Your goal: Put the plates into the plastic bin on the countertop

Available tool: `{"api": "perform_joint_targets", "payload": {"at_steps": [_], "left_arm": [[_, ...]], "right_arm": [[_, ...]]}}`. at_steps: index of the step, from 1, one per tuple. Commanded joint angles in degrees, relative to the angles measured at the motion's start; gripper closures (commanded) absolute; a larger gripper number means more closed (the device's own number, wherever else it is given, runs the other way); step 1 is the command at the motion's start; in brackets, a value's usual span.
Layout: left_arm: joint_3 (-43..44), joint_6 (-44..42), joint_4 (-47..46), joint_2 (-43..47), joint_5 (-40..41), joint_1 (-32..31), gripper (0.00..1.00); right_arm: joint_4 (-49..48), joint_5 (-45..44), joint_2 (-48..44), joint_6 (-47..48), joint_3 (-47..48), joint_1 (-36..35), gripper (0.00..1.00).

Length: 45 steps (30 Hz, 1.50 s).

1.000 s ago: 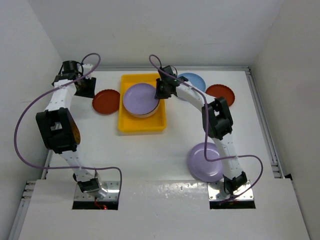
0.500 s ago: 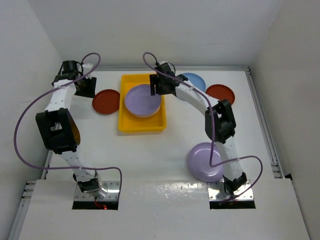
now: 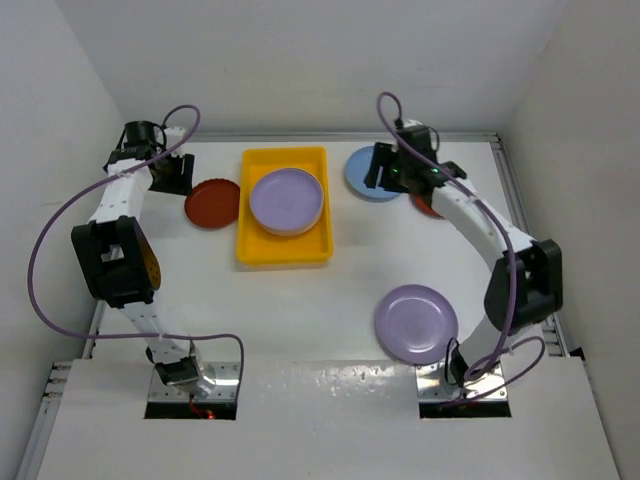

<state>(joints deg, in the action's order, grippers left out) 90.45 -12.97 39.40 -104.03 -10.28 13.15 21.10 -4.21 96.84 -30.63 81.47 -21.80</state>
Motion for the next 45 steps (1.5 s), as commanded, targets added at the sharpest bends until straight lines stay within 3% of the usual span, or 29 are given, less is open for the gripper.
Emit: {"api": "perform_joint_targets", "payload": {"at_steps": [1, 3, 6, 8, 13, 17, 21, 25, 28, 35, 40, 42, 45], "left_arm": [[1.2, 0.3, -0.4, 0.8, -1.3, -0.9, 0.37], [1.2, -0.2, -0.4, 1.5, -1.3, -2.6, 0.39], [4.2, -1.8, 1.7, 2.5, -3.1, -6.9, 0.41], [10.7, -3.5, 6.8, 0.9, -6.2, -10.3, 0.41], [19.4, -8.8, 14.5, -4.1, -11.3, -29.6, 0.37], [17.1, -8.8, 13.5, -7.4, -15.0, -45.3, 0.31], [14.3, -8.0, 8.4, -10.3, -16.9, -56.7, 0.26], [9.8, -3.8, -0.4, -11.6, -15.9, -64.3, 0.24], [6.2, -1.4, -5.9, -12.9, -14.4, -67.8, 0.24], [3.9, 3.7, -8.7, -18.8, -14.9, -72.8, 0.24], [5.2, 7.2, -10.0, -24.4, -6.2, -74.4, 0.28], [5.2, 8.0, -10.0, -25.7, -5.3, -73.8, 0.35], [5.2, 8.0, -8.6, -26.2, -7.6, -73.3, 0.62]], "right_arm": [[4.5, 3.9, -5.8, -1.1, -8.8, 5.2, 0.30], [12.5, 3.6, -7.4, 1.5, -12.0, 8.2, 0.17], [20.0, 3.2, -9.3, 2.0, -16.6, 12.2, 0.15], [19.9, 2.5, -14.0, 0.5, -19.8, 14.5, 0.15], [13.1, -1.3, -25.7, -5.4, -31.4, 21.3, 0.15], [14.9, -6.1, -31.3, -5.4, -32.2, 23.5, 0.15], [18.0, -10.2, -35.0, -3.0, -29.4, 23.9, 0.15], [21.8, -12.1, -37.7, 0.0, -26.2, 24.2, 0.15], [23.8, -11.7, -40.1, 0.3, -26.1, 24.1, 0.15], [24.8, -10.1, -48.9, -0.7, -30.9, 23.5, 0.15], [26.8, -9.5, -52.6, -0.9, -31.4, 22.3, 0.15], [27.4, -9.4, -53.1, -1.2, -31.7, 22.3, 0.16], [27.2, -8.5, -53.6, -1.3, -32.2, 20.5, 0.16]]}}
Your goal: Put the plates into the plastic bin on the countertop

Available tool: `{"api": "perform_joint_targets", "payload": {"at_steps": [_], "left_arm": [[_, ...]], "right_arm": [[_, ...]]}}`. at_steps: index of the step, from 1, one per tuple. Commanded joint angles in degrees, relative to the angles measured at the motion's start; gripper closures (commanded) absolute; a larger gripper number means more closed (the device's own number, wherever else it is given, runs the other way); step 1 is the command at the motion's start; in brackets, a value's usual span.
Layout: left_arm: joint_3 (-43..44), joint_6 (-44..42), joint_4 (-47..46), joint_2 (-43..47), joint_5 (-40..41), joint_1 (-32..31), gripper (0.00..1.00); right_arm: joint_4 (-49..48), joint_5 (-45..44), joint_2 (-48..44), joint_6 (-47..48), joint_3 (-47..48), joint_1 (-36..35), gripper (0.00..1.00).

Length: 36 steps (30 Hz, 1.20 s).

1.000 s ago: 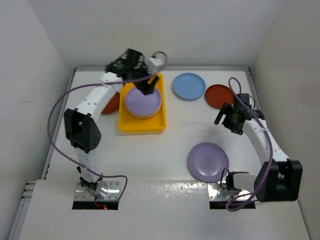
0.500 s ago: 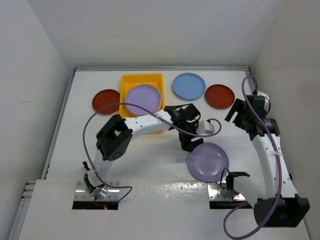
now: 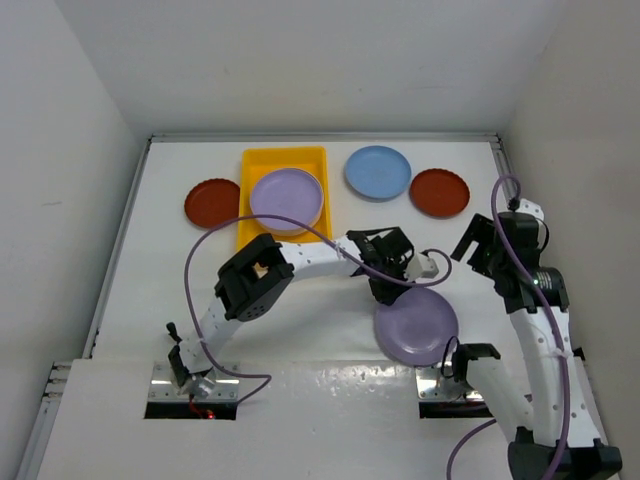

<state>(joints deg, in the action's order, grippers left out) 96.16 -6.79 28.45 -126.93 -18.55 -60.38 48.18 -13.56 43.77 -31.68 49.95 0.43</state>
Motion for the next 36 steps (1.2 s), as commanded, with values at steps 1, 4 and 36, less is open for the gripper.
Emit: {"api": "perform_joint_targets", "payload": {"at_steps": [1, 4, 36], "left_arm": [[-0.5, 1.8, 3.2, -2.4, 0.0, 0.8, 0.79], [0.3, 1.8, 4.5, -0.9, -2.2, 2.3, 1.00], [22.9, 3.2, 14.5, 5.4, -2.5, 55.8, 1.00]], "right_arm": [[0.2, 1.1, -0.6, 0.1, -0.6, -1.7, 0.16], [0.0, 1.4, -0.4, 0.1, -1.1, -2.2, 0.16], [-18.6, 13.0, 52.3, -6.2, 30.3, -8.2, 0.18]]}}
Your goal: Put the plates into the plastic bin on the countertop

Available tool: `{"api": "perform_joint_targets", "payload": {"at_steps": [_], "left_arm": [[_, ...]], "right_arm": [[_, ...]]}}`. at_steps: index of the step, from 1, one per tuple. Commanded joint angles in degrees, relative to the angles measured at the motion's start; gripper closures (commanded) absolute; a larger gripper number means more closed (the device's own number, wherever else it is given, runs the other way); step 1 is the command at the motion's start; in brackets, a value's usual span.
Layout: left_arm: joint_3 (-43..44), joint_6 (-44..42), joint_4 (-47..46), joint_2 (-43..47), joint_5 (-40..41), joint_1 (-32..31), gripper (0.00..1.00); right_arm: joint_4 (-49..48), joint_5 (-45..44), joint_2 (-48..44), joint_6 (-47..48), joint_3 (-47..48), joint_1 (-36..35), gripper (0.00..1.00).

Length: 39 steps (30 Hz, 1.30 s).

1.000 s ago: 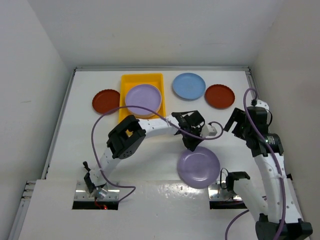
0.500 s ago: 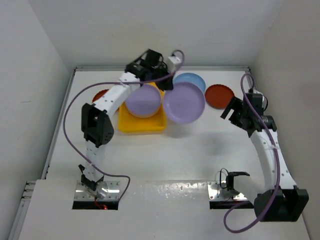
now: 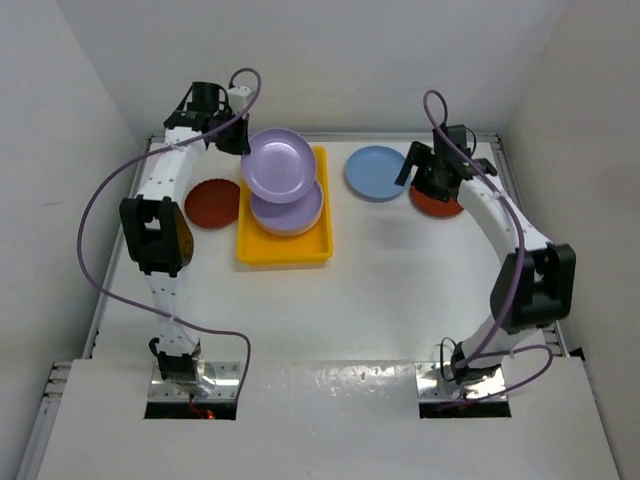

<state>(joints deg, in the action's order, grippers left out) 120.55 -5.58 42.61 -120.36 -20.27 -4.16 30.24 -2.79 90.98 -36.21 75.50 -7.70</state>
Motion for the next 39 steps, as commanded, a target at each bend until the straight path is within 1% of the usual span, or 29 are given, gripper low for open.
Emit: {"api": "perform_joint_targets", "payload": {"at_steps": [1, 4, 7, 10, 11, 12, 13, 15, 19, 20, 22, 23, 24, 25, 26, 28, 29, 33, 34, 36, 37, 38, 39], "left_arm": [[-2.1, 2.0, 0.4, -1.2, -0.7, 0.1, 1.00], [-3.7, 2.5, 0.4, -2.6, -2.0, 1.5, 1.00], [-5.1, 2.5, 0.4, -3.2, -3.9, 1.5, 1.00], [-6.3, 2.0, 0.4, -3.7, -3.9, 1.5, 1.00], [-6.3, 2.0, 0.4, -3.7, -3.9, 1.5, 0.97], [-7.0, 2.0, 0.4, -3.7, -4.5, 1.5, 0.88], [-7.9, 2.0, 0.4, -3.7, -4.5, 1.5, 0.81], [-8.5, 1.5, 0.4, -4.3, -4.5, 1.0, 0.71], [-9.0, 0.2, 1.0, -4.3, -0.7, 0.4, 0.58], [-9.0, -0.4, 1.0, -4.3, 0.1, 0.4, 0.58], [-9.0, -0.4, 1.0, -3.6, 1.2, 0.4, 0.56], [-8.4, -0.9, 1.0, -3.6, 1.8, 0.4, 0.55], [-7.9, -0.9, 1.0, -3.0, 1.8, 0.4, 0.55], [-7.4, -1.5, 1.0, -2.4, 2.4, 0.4, 0.53], [-7.3, -1.5, 1.5, -2.4, 2.4, 0.9, 0.53], [-6.8, -2.2, 1.5, -1.7, 3.0, 0.9, 0.52], [-6.8, -2.8, 1.5, -0.9, 3.0, 1.6, 0.51], [-6.8, -3.4, 1.5, 1.0, 3.0, 3.5, 0.51], [-6.8, -3.4, 1.5, 1.0, 3.0, 3.5, 0.51], [-7.3, -3.9, 1.5, 1.0, 2.4, 4.3, 0.50], [-7.3, -3.9, 1.5, 1.0, 2.4, 5.6, 0.50], [-7.3, -3.9, 1.5, 1.0, 2.4, 5.6, 0.50], [-7.3, -3.9, 1.5, 1.5, 1.9, 6.5, 0.50]], "right_arm": [[-0.8, 2.3, 6.0, -3.1, 6.0, -0.2, 0.18], [-2.5, 2.5, 8.8, -5.4, 6.9, -1.2, 0.19], [-2.7, 2.5, 10.4, -5.5, 7.6, -2.1, 0.19], [-2.1, 2.5, 11.8, -5.5, 8.1, -2.6, 0.19], [-2.1, 2.5, 11.9, -5.6, 7.9, -2.6, 0.19], [-2.1, 2.5, 12.5, -5.9, 7.6, -2.6, 0.19], [-2.4, 2.5, 13.1, -5.9, 7.6, -2.6, 0.19], [-3.1, 2.5, 13.9, -7.0, 7.6, -2.6, 0.19], [-8.7, 2.0, 17.9, -11.7, 7.5, -2.3, 0.19], [-9.6, 1.1, 18.6, -15.6, 7.3, -2.5, 0.19], [-12.4, -2.6, 20.6, -18.9, 7.3, -2.2, 0.22], [-13.2, -4.0, 22.9, -24.1, 7.5, -1.9, 0.22], [-15.5, -4.7, 23.8, -25.7, 7.7, -1.9, 0.26], [-16.5, -5.9, 26.3, -27.1, 7.7, -1.7, 0.27], [-17.9, -6.8, 27.1, -30.6, 8.0, -1.9, 0.29], [-18.1, -8.0, 28.8, -33.6, 9.9, -2.0, 0.32], [-17.8, -9.1, 31.6, -35.2, 10.6, -2.2, 0.32], [-16.3, -10.5, 36.5, -37.8, 13.8, -3.0, 0.37], [-16.2, -10.8, 37.0, -38.2, 14.3, -2.9, 0.42], [-16.1, -11.2, 37.6, -40.1, 14.2, -3.2, 0.47], [-16.3, -11.4, 38.4, -40.9, 14.0, -3.3, 0.52], [-16.9, -11.5, 38.9, -41.2, 13.5, -3.3, 0.62], [-17.1, -11.5, 39.2, -41.7, 13.5, -3.1, 0.68]]}}
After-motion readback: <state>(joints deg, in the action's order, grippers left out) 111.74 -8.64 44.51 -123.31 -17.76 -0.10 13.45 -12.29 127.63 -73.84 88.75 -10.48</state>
